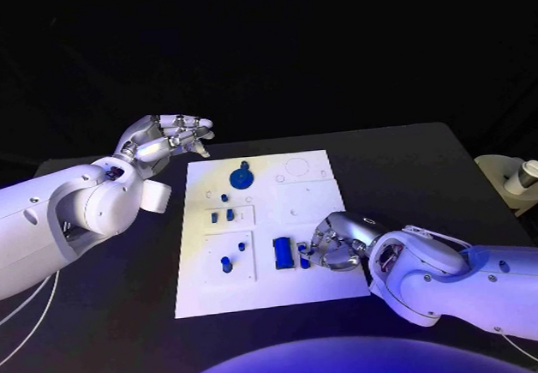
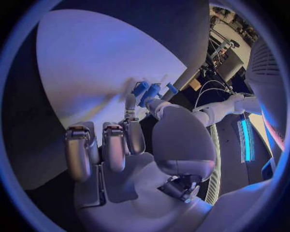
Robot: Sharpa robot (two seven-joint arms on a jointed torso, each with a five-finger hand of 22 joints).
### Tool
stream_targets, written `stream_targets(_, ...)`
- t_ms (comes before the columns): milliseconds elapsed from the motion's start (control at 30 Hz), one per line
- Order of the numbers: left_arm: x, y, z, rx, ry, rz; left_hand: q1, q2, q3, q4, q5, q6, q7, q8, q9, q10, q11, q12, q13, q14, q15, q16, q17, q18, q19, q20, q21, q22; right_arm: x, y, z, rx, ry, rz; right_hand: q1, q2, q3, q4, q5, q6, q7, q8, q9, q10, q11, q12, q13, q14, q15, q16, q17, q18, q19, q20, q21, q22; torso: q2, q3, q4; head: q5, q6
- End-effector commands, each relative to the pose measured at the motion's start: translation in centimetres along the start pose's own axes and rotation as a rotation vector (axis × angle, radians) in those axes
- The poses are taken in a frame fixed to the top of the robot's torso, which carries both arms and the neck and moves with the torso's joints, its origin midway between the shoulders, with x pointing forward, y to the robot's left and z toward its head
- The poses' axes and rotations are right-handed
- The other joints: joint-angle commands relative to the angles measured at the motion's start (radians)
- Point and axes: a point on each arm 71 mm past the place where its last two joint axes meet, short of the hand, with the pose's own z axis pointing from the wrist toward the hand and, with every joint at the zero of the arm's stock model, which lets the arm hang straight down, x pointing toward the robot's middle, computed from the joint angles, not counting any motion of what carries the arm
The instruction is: Assemble the parts on the task board
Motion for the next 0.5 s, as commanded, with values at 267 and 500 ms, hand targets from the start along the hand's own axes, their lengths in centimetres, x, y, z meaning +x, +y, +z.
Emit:
stream_targets(267,0.17,-0.09,0.00,0.004,0.019,-0.003,-0.004,0.002,0.002,0.001,0.003,-0.005,0.001,0.000,-0.001,-0.006,-0.003,0.004,0.002,-0.002,0.004,-0.005,0.001,0.003,-0.003,0.004,-0.003,-0.001,0.49,0.01,-0.84,-0.059,0.082,0.000,0.031,-0.027,-0.028,-0.006,-0.042,0.000,0.005,0.005,-0.001,0.042,-0.005,-0.001,0.142,0.098,-0.006,0.003,0.233,-0.007,0.105,-0.003,0.004,0.263,-0.001,-0.0015,0.0008,0.001,-0.001)
stream_targets(500,0.14,-0.09,-0.02,0.004,0.019,-0.003,-0.004,0.002,0.002,0.001,0.003,-0.005,0.001,0.000,-0.001,-0.006,-0.003,0.004,0.002,-0.002,0.004,-0.005,0.001,0.003,-0.003,0.004,-0.003,-0.001,0.66,-0.38,-0.82,-0.047,0.100,-0.008,0.050,-0.028,-0.033,-0.012,-0.048,0.000,0.004,0.005,-0.001,0.042,-0.006,-0.001,0.143,0.098,-0.006,0.003,0.233,-0.007,0.105,-0.003,0.004,0.263,0.001,-0.0022,0.0015,-0.002,-0.003)
